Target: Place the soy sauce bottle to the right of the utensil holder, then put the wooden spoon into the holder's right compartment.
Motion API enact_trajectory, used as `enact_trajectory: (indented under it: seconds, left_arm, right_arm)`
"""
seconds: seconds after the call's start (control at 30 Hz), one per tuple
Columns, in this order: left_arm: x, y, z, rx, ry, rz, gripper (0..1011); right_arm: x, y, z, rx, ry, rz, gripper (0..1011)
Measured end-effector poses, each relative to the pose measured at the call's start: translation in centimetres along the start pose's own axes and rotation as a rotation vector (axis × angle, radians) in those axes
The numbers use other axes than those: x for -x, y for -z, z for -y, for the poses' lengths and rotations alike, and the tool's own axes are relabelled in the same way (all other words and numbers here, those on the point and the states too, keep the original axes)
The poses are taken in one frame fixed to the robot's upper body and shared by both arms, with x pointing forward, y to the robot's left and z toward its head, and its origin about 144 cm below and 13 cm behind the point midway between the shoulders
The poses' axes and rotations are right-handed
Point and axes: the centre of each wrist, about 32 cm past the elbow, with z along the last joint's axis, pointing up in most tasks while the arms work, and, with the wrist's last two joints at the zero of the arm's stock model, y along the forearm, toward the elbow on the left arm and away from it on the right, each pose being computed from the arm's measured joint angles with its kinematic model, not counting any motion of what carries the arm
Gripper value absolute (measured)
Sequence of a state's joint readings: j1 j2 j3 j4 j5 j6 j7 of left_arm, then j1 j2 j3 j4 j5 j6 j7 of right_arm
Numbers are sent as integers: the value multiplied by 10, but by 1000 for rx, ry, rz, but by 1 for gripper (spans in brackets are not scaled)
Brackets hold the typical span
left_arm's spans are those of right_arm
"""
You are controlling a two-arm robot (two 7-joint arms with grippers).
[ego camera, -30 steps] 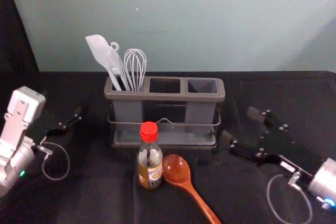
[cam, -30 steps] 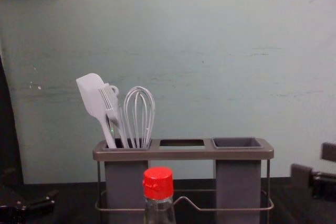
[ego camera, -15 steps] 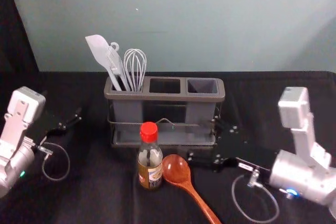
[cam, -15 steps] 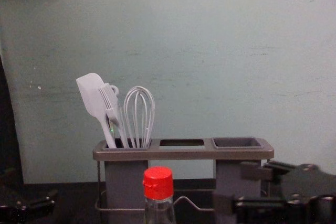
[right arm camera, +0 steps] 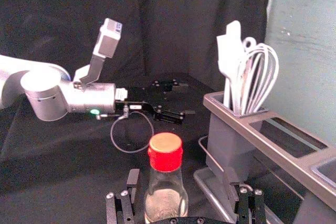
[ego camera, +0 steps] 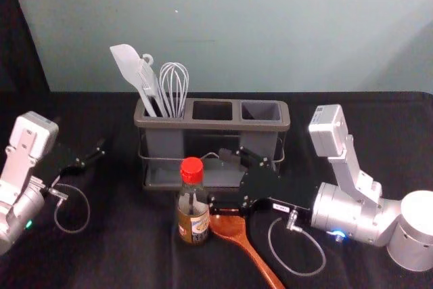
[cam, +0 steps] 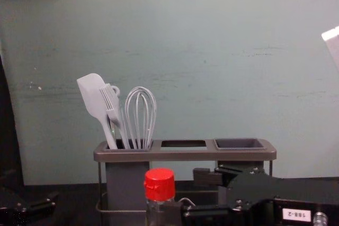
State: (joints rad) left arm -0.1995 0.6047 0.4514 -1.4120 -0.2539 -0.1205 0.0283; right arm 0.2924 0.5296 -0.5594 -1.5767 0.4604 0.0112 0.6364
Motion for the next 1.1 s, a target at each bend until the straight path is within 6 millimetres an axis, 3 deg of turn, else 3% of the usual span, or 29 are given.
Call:
enact_trajectory:
  seconds: [1.1]
  left_arm:
    - [0,0,0,0,0,0,1012]
  right_arm:
    - [-1,8,-35,-69,-38,16,1003]
